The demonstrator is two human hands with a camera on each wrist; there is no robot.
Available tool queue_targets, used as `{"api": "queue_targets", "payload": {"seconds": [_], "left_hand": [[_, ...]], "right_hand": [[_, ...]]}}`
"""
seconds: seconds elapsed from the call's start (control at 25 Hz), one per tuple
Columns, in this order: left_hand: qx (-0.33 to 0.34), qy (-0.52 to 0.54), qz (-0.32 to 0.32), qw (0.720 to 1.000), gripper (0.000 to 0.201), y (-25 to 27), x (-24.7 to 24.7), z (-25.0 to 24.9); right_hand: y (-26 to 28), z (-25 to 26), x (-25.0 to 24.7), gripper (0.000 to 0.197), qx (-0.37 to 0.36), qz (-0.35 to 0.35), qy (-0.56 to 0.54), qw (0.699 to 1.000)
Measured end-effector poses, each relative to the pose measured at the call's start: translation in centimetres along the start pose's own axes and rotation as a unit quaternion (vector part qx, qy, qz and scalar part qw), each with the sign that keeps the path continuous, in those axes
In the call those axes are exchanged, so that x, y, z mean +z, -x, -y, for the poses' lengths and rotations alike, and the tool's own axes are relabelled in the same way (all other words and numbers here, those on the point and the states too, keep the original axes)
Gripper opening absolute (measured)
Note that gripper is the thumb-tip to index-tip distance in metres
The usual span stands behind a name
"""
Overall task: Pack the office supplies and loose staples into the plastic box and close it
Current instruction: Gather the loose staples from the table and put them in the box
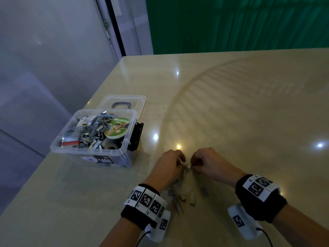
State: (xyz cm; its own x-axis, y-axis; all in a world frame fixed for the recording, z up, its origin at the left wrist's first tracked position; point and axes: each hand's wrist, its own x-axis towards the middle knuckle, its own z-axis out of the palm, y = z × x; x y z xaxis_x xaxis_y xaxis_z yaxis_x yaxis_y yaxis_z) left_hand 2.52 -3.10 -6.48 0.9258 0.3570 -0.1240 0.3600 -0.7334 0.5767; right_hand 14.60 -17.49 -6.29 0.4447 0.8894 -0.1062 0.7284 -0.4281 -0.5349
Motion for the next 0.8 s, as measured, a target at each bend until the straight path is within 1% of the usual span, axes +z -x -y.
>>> {"api": "queue_targets", "payload": {"seconds": [0.16,0.28,0.4,0.52,0.6,0.68,0.8], "left_hand": [[0.008,0.054,-0.033,0.998,0.017,0.6,-2.4,-0.7],[0.026,0.092,-0.063,0.993,0.017,0.7,-4.9,-1.6],[0.044,0.104,-0.082,0.990,0.016,0.7,-7.3,-2.1],[0.043,0.095,-0.073,0.992,0.014,0.6,-7.8,-1.8],[0.034,0.084,-0.058,0.994,0.012,0.4,-7.3,-1.0],[0.019,0.066,-0.038,0.997,0.013,0.4,-6.4,0.3],[-0.005,0.007,-0.021,1.000,0.017,0.5,-5.3,2.1]], "right_hand": [[0.0,0.8,-2.3,0.012,-0.004,-0.028,-0.024,0.999],[-0.9,2.2,-4.3,0.009,-0.013,-0.028,-0.040,0.999],[-2.1,3.6,-6.0,0.009,-0.031,-0.030,-0.040,0.998],[-2.9,4.3,-6.5,0.007,-0.033,-0.024,-0.019,0.999],[-3.0,4.5,-6.2,0.006,-0.024,-0.012,-0.004,1.000],[-2.6,4.2,-5.7,0.003,-0.006,0.001,0.008,1.000],[-1.7,2.5,-4.9,0.009,0.034,0.013,0.022,0.999]]}}
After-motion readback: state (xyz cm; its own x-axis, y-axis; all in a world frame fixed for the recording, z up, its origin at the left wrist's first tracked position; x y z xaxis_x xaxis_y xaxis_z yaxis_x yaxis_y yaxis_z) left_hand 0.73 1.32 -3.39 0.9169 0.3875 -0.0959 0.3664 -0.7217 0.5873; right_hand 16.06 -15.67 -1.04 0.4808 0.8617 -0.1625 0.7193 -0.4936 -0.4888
